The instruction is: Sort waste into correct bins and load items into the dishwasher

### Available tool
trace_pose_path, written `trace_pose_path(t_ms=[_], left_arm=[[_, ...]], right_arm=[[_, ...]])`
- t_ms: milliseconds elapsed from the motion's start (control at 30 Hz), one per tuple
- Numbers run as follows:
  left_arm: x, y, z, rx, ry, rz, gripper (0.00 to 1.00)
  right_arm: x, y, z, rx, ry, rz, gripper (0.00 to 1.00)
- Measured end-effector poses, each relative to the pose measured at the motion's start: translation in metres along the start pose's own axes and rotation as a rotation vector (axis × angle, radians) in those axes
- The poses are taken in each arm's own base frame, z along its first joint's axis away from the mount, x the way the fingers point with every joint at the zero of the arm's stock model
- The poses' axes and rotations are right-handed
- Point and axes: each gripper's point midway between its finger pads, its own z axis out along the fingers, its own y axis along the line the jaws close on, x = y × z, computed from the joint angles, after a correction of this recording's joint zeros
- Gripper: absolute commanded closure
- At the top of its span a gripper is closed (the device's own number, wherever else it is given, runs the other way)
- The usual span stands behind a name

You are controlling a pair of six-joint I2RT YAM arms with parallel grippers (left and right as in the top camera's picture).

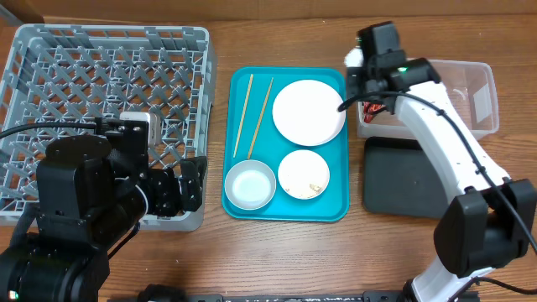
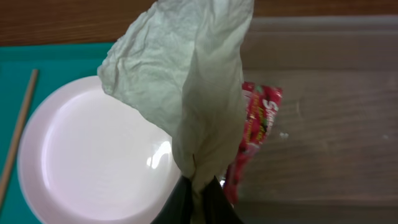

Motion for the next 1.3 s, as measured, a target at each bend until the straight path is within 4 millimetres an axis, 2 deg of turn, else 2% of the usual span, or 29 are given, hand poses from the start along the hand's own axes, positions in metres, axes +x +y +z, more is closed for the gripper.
trace_pose_path(t_ms=[33,67,100,167,333,533,633,700,800,833,867,900,1000,1167,1233,1300], left_arm=[[0.000,0.000,0.000,0.000,0.000,0.000,0.00],[0.000,0.000,0.000,0.000,0.000,0.000,0.00],[0.000,0.000,0.000,0.000,0.000,0.000,0.00],[0.000,0.000,0.000,0.000,0.000,0.000,0.00],[0.000,0.000,0.000,0.000,0.000,0.000,0.00],[0.000,0.000,0.000,0.000,0.000,0.000,0.00],[0.000,0.000,0.000,0.000,0.000,0.000,0.00],[0.000,0.000,0.000,0.000,0.000,0.000,0.00],[0.000,0.000,0.000,0.000,0.000,0.000,0.00],[0.000,0.000,0.000,0.000,0.000,0.000,0.00],[0.000,0.000,0.000,0.000,0.000,0.000,0.00],[0.000,0.000,0.000,0.000,0.000,0.000,0.00],[0.000,0.000,0.000,0.000,0.000,0.000,0.00],[0.000,0.000,0.000,0.000,0.000,0.000,0.00],[0.000,0.000,0.000,0.000,0.001,0.001,0.00],[0.000,0.000,0.000,0.001,0.001,0.001,0.00]], right_arm=[[0.002,-0.007,0.003,0.007,0.011,0.013,0.76],[0.006,-0.014,0.006,0.013,0.025,0.026,0.55],[0.009,-0.021,0.009,0.023,0.036,0.036,0.44],[0.015,-0.028,0.015,0.033,0.053,0.047,0.35],[0.025,-0.027,0.018,0.017,0.088,0.045,0.32],[0.032,-0.004,0.013,-0.071,0.115,0.029,0.32],[0.033,0.018,-0.004,-0.125,0.098,-0.008,0.32],[0.035,0.037,-0.023,-0.162,0.077,-0.045,0.32],[0.037,0.071,-0.061,-0.237,0.017,-0.116,0.32],[0.039,0.083,-0.074,-0.263,-0.005,-0.143,0.30],[0.042,0.094,-0.086,-0.285,-0.026,-0.168,0.12],[0.045,0.105,-0.099,-0.307,-0.047,-0.197,0.00],[0.057,0.132,-0.124,-0.355,-0.081,-0.268,0.00],[0.089,0.160,-0.138,-0.405,-0.031,-0.356,0.00],[0.098,0.162,-0.139,-0.402,-0.010,-0.375,0.00],[0.110,0.154,-0.137,-0.370,0.038,-0.379,0.00]])
